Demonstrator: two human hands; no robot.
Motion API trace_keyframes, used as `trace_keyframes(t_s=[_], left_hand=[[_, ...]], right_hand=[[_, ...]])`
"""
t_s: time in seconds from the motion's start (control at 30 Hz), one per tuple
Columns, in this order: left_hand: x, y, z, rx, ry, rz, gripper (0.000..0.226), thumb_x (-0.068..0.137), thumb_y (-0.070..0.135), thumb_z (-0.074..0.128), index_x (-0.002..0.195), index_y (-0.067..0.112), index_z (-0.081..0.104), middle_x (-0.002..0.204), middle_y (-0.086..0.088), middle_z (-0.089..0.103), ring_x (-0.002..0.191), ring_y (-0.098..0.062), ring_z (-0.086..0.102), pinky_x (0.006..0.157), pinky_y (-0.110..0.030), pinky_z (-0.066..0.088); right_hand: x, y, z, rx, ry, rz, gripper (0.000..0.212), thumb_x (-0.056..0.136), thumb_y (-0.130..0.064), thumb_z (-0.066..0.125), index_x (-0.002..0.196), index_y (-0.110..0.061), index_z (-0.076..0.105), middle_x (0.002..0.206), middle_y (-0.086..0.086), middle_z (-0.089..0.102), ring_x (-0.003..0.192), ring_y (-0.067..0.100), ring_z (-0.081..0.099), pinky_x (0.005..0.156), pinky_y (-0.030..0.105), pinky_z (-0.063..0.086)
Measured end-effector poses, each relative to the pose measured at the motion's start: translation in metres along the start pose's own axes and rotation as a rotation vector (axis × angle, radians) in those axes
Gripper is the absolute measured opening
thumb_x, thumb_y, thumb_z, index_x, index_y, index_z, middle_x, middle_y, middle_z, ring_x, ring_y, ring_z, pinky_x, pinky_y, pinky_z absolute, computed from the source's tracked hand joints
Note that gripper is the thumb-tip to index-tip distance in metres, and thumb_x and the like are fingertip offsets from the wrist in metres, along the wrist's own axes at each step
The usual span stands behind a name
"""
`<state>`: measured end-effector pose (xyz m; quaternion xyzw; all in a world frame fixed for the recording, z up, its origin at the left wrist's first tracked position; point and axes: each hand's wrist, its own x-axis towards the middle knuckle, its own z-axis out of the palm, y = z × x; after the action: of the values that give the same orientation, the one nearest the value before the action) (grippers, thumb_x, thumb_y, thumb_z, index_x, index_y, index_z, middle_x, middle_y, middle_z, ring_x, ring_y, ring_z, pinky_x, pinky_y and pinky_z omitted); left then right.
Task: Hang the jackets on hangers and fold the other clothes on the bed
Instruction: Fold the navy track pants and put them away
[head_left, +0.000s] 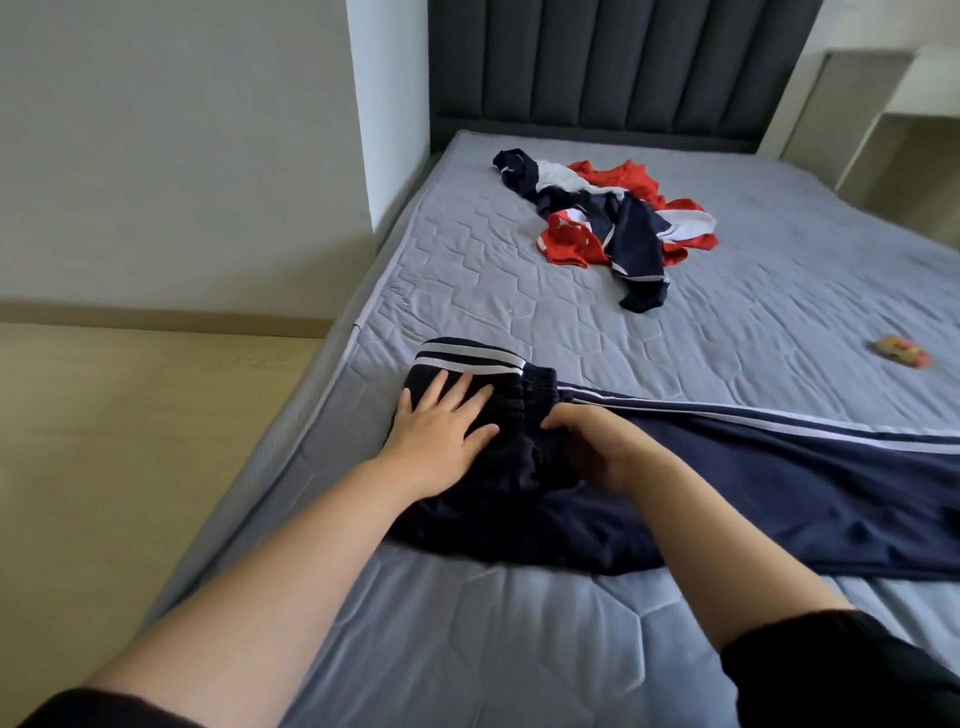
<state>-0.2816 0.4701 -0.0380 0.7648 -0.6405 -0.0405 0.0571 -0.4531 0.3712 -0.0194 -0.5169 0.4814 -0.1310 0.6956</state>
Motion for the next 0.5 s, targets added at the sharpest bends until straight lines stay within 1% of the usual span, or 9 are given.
trace_keyframes(t_s=[0.07,0.1,0.17,0.2,0.27,0.33,0.37,0.43,0.5], left_hand=[[0.000,0.002,0.001,0.005,0.006,0.024,0.057,0.099,0.052,0.020,0.152,0.035,0.005,0.161,0.007,-0.006,0.147,-0.018,-0.010,0.117,-0.055,0.003],[0.000,0.003,0.003,0.011,-0.009,0.025,0.057,0.100,0.052,0.022,0.152,0.035,0.007,0.161,0.007,-0.005,0.147,-0.017,-0.010,0.117,-0.055,0.002],[-0.003,0.004,0.011,0.000,-0.086,0.002,0.056,0.100,0.051,0.026,0.152,0.035,0.011,0.161,0.007,-0.004,0.147,-0.015,-0.010,0.117,-0.054,0.000],[-0.004,0.004,0.015,-0.021,-0.112,-0.015,0.056,0.100,0.049,0.029,0.151,0.035,0.013,0.161,0.007,-0.004,0.147,-0.013,-0.011,0.117,-0.053,-0.001],[-0.003,0.001,0.019,-0.124,-0.042,-0.059,0.057,0.099,0.046,0.036,0.151,0.032,0.017,0.161,0.005,-0.005,0.147,-0.012,-0.008,0.117,-0.050,0.001],[-0.001,-0.005,0.019,-0.230,0.138,-0.172,0.063,0.096,0.041,0.046,0.151,0.027,0.018,0.161,0.002,0.000,0.147,-0.017,0.000,0.116,-0.050,0.009],[-0.001,-0.009,0.018,-0.290,0.213,-0.258,0.067,0.095,0.038,0.051,0.151,0.025,0.018,0.160,-0.002,0.005,0.147,-0.021,0.007,0.116,-0.049,0.015],[0.001,-0.019,0.016,-0.522,0.233,-0.444,0.074,0.091,0.036,0.058,0.151,0.019,0.018,0.156,-0.007,0.021,0.142,-0.027,0.023,0.113,-0.045,0.025],[0.002,-0.027,0.014,-0.771,0.156,-0.568,0.076,0.088,0.039,0.062,0.149,0.014,0.024,0.150,-0.008,0.035,0.135,-0.028,0.037,0.110,-0.042,0.032]], right_hand=[[-0.001,-0.002,-0.013,-0.013,-0.028,0.007,0.015,0.067,-0.018,0.061,0.080,-0.011,0.065,0.076,0.011,0.065,0.064,0.027,0.057,0.064,0.035,0.041],[-0.001,0.000,-0.017,-0.030,0.009,0.014,0.014,0.066,-0.017,0.062,0.078,-0.010,0.064,0.073,0.010,0.063,0.062,0.026,0.056,0.064,0.034,0.042],[-0.001,0.008,-0.018,-0.164,0.194,0.007,0.006,0.073,-0.013,0.063,0.072,-0.009,0.059,0.062,0.008,0.054,0.052,0.022,0.049,0.054,0.025,0.040],[0.001,0.014,-0.018,-0.248,0.297,-0.004,0.009,0.078,-0.013,0.062,0.072,-0.007,0.059,0.059,0.007,0.052,0.050,0.021,0.048,0.050,0.022,0.038],[0.006,0.021,-0.014,-0.364,0.405,-0.029,0.013,0.081,-0.016,0.061,0.080,-0.003,0.062,0.063,0.007,0.055,0.056,0.022,0.052,0.051,0.023,0.040],[0.008,0.017,-0.011,-0.497,0.447,-0.075,0.017,0.082,-0.016,0.058,0.087,-0.001,0.062,0.068,0.007,0.058,0.063,0.024,0.056,0.054,0.026,0.041],[0.008,0.014,-0.008,-0.593,0.468,-0.107,0.020,0.083,-0.016,0.056,0.094,0.000,0.060,0.074,0.009,0.061,0.069,0.026,0.059,0.057,0.027,0.043],[0.005,0.010,-0.001,-0.772,0.540,-0.193,0.039,0.085,-0.015,0.052,0.121,-0.001,0.049,0.108,0.014,0.060,0.101,0.033,0.057,0.077,0.032,0.044],[0.003,0.013,0.006,-0.819,0.569,-0.320,0.059,0.087,-0.015,0.050,0.142,-0.008,0.031,0.139,0.013,0.043,0.127,0.033,0.040,0.097,0.038,0.036]])
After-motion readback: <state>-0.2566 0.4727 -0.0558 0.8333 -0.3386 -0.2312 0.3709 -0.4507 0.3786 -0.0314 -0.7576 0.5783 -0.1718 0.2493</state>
